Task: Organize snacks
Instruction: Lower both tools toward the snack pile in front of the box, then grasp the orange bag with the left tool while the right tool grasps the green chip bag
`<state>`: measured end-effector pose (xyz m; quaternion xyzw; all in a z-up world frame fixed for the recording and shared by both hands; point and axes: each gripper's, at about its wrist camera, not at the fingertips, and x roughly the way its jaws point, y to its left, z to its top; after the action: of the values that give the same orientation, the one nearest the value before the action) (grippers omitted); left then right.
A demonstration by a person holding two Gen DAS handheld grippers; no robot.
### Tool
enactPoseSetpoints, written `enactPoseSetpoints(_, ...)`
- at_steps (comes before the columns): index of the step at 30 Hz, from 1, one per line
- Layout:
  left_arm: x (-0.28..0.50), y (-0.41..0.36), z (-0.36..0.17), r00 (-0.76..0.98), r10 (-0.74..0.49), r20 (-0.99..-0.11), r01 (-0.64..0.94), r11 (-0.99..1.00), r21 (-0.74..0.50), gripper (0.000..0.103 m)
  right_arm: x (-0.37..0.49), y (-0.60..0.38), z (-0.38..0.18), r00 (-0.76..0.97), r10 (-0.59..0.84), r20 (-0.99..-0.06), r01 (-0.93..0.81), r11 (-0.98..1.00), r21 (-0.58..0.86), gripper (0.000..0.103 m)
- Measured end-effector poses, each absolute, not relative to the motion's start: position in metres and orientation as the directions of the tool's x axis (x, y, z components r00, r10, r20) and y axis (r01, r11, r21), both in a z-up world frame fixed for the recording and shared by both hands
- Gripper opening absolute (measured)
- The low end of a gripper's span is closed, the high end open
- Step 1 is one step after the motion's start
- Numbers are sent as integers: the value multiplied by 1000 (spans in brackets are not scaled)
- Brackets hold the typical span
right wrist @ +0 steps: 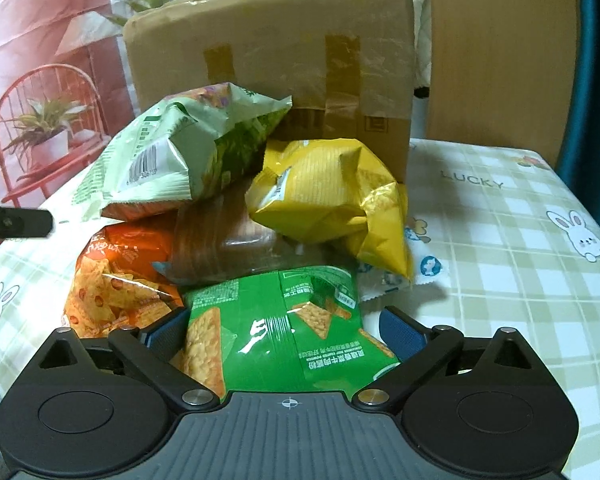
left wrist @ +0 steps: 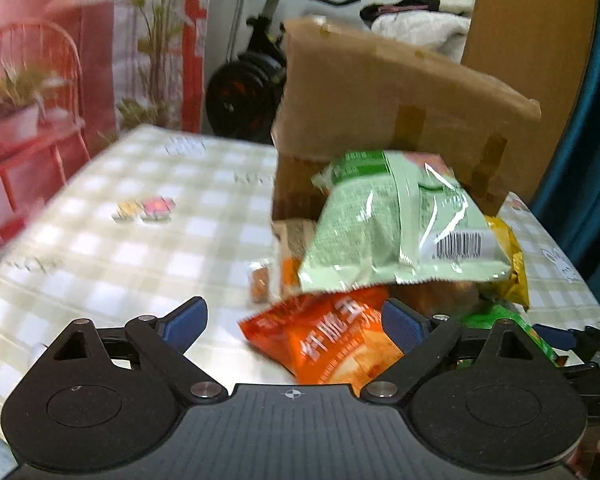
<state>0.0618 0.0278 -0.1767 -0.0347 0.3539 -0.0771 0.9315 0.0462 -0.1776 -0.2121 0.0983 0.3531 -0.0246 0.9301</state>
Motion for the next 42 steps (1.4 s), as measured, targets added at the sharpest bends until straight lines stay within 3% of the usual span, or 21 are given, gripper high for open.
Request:
enactPoseSetpoints(10, 94, 26, -203, 651, -212, -729, 26, 966, -258, 95, 42, -174, -208, 763, 65, -643, 46, 987, 154, 74)
enactPoseSetpoints(24, 101, 16, -233, 604, -226, -764, 30, 965, -261, 103, 46, -176, -210, 757, 56, -651, 77, 982, 173, 77)
enactPoseSetpoints(25, 100, 16, -234, 604, -240, -760, 41, 962, -271, 102, 46, -176, -210, 754, 55, -655, 81, 981, 175, 79)
enactPoseSetpoints(27, 96, 18, -231, 609, -272, -745, 78, 955, -285, 84, 47, -178, -211, 745, 54, -665, 94, 978, 185, 84)
enactPoseSetpoints(33, 75, 15, -215, 642, -194, -742, 144, 981, -132, 80, 48, -179, -211, 733, 58, -677, 95, 978, 186, 84)
enactPoseSetpoints(42, 62, 36, -194, 664, -158, -731, 93, 987, -129, 80, 46, -178, -211, 704, 58, -708, 99, 979, 178, 84)
